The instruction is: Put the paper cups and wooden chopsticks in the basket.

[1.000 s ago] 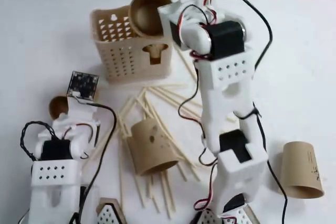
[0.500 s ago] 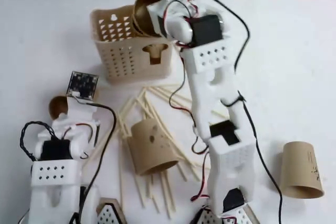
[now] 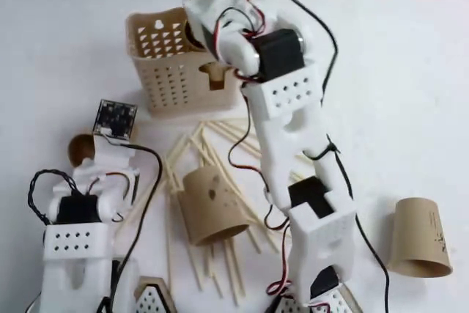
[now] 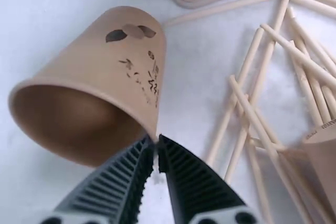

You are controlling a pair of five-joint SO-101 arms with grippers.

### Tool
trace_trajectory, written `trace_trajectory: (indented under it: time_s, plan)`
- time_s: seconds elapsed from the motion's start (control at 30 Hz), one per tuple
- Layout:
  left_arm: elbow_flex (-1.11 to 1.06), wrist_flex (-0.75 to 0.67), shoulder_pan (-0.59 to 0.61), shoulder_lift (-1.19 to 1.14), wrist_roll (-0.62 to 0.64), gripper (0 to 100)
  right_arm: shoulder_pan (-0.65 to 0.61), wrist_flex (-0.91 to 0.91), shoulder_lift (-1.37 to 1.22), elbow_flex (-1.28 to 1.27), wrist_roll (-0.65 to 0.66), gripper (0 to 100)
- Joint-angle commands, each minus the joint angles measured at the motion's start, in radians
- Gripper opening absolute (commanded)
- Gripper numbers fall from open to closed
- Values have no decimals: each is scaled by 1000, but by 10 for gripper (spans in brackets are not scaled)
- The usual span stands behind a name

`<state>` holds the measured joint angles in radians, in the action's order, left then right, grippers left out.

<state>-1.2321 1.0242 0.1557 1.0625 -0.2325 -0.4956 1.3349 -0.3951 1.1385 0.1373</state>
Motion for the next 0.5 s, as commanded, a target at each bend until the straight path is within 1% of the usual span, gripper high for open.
trace_trajectory:
  time_s: [0.0, 0.1, 0.23, 0.37, 0.47]
  plan:
    - [11, -17, 8, 10, 3, 23, -19, -27, -27, 25, 74, 39]
    - [11, -14, 8, 10, 3, 23, -19, -30, -94, 37, 118, 38]
    - [11, -15, 8, 10, 3, 23, -12, 8, -81, 106, 124, 38]
    - [11, -17, 8, 10, 3, 23, -19, 114, -12, 222, 130, 38]
    - [11, -17, 8, 10, 3, 23, -8, 200, 33, 258, 130, 38]
